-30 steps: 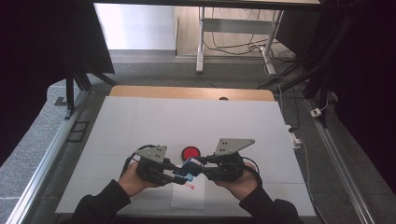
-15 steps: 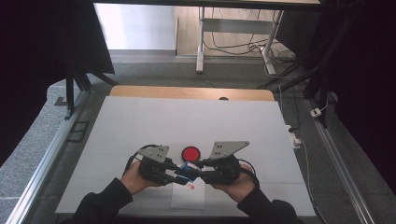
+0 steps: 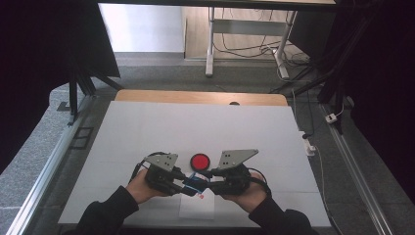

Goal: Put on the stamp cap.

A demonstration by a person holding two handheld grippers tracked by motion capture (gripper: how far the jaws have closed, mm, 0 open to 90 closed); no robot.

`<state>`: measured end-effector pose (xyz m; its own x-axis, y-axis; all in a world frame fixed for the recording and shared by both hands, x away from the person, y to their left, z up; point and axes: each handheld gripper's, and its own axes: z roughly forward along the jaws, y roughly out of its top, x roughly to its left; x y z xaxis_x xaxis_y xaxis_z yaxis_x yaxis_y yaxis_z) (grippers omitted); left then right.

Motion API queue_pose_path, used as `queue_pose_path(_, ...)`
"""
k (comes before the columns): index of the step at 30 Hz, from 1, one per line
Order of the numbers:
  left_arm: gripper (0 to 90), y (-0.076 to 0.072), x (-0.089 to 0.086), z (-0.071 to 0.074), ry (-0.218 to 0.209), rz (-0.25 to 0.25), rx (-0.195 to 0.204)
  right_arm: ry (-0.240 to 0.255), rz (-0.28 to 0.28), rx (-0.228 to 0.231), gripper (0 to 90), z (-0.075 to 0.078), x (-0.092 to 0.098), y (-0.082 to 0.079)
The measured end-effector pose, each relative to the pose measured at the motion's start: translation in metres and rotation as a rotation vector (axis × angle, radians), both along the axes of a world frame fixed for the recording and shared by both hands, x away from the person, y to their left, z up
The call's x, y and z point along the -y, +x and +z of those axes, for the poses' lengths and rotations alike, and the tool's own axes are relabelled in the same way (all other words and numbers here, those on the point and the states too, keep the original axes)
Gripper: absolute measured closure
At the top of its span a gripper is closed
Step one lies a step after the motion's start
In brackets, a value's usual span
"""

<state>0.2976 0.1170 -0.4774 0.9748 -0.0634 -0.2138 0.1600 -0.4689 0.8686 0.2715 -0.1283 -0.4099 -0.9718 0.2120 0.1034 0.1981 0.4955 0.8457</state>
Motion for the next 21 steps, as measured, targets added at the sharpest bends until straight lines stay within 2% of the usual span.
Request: queue_pose_path(21, 68.4, 0.0008, -0.0015, 0.0006, -0.021, -0.035, -0.020, 0.006, 0.033, -0.005, 70.9, 0.0001, -0.0013, -0.0022)
